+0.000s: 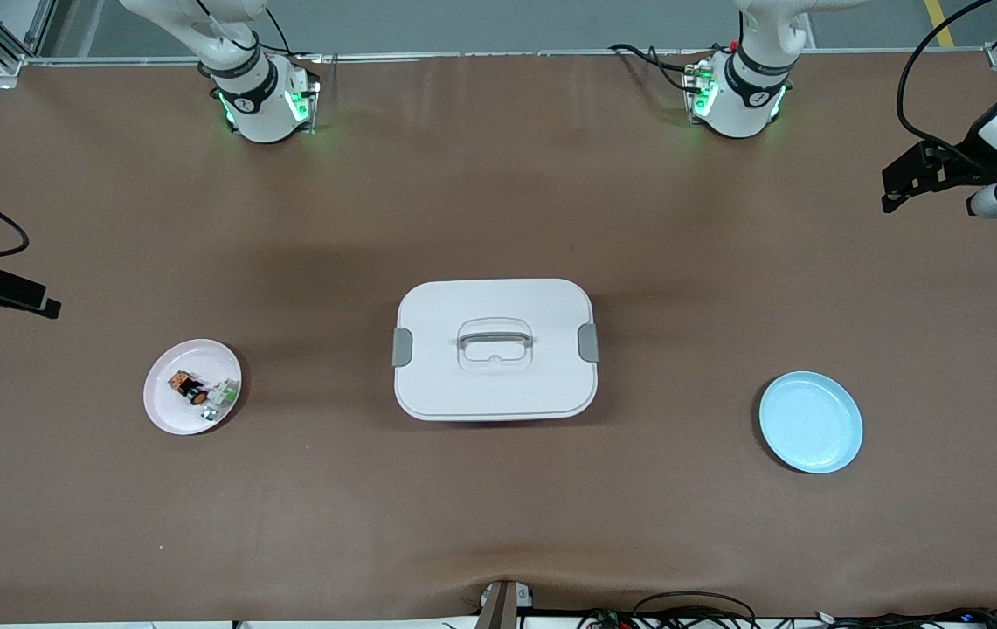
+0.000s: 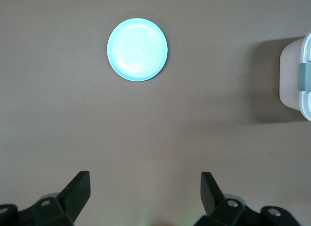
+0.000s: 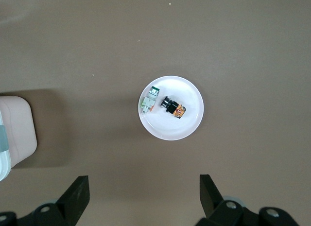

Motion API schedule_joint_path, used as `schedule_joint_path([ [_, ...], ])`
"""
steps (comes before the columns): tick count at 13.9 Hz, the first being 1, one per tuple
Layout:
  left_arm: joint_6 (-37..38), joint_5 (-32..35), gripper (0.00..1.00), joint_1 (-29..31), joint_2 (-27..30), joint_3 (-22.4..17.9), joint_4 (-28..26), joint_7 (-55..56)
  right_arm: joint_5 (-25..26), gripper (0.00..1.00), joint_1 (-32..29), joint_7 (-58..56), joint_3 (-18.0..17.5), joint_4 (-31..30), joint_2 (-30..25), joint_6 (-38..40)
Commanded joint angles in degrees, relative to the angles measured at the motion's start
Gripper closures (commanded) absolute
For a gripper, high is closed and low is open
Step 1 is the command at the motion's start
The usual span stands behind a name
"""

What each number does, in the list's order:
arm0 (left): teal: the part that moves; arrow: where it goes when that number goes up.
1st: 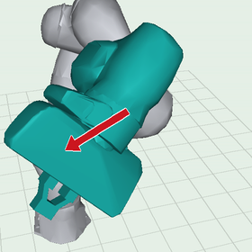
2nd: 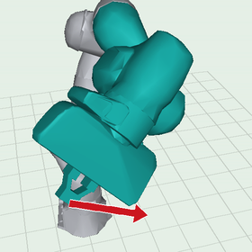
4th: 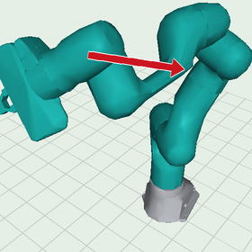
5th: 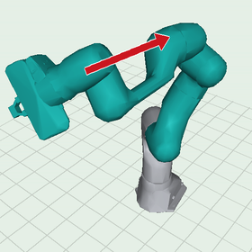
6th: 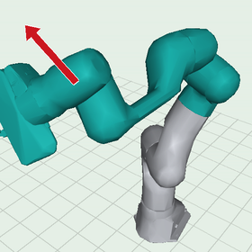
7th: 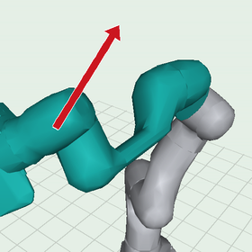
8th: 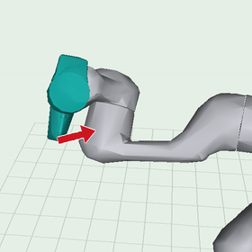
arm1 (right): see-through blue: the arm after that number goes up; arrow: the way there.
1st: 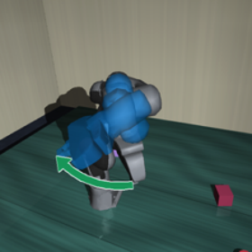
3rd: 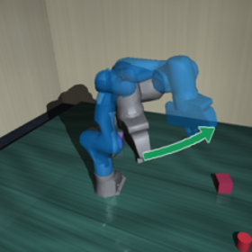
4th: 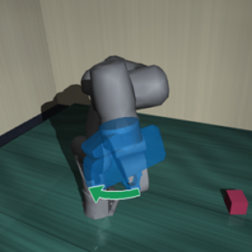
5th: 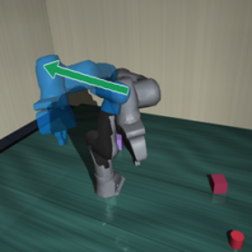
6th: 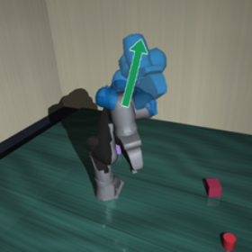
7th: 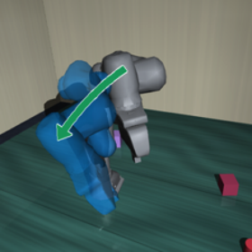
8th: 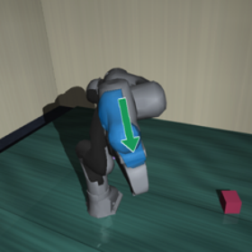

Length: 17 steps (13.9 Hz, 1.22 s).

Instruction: Transfer orange switch to right arm and place

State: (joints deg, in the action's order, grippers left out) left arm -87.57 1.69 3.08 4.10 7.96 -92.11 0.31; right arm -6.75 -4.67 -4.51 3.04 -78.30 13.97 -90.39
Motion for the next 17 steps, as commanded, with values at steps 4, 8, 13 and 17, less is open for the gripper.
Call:
schedule_joint_path([
  [4, 0.8, 0.2, 0.0, 0.0, 0.8, -0.2, 0.1, 0.0, 0.2, 0.0, -0.2, 3.6, -0.5, 1.0, -2.7, 6.5],
  [8, 2.3, 0.2, 0.0, 0.0, 1.1, -0.2, 0.2, 0.1, 2.7, 0.0, 1.7, 0.9, -0.7, -1.3, -6.8, 4.9],
  [13, 2.7, 0.2, 0.0, 0.0, 1.6, -0.2, 0.0, 0.1, 2.8, 0.0, 1.7, 0.8, -0.7, -2.4, -9.5, 4.0],
  [17, 2.9, 0.2, 0.0, 0.0, 1.9, -0.1, -0.1, 0.1, 2.8, 0.0, 1.5, -1.3, -0.6, -1.9, -9.4, 4.3],
])
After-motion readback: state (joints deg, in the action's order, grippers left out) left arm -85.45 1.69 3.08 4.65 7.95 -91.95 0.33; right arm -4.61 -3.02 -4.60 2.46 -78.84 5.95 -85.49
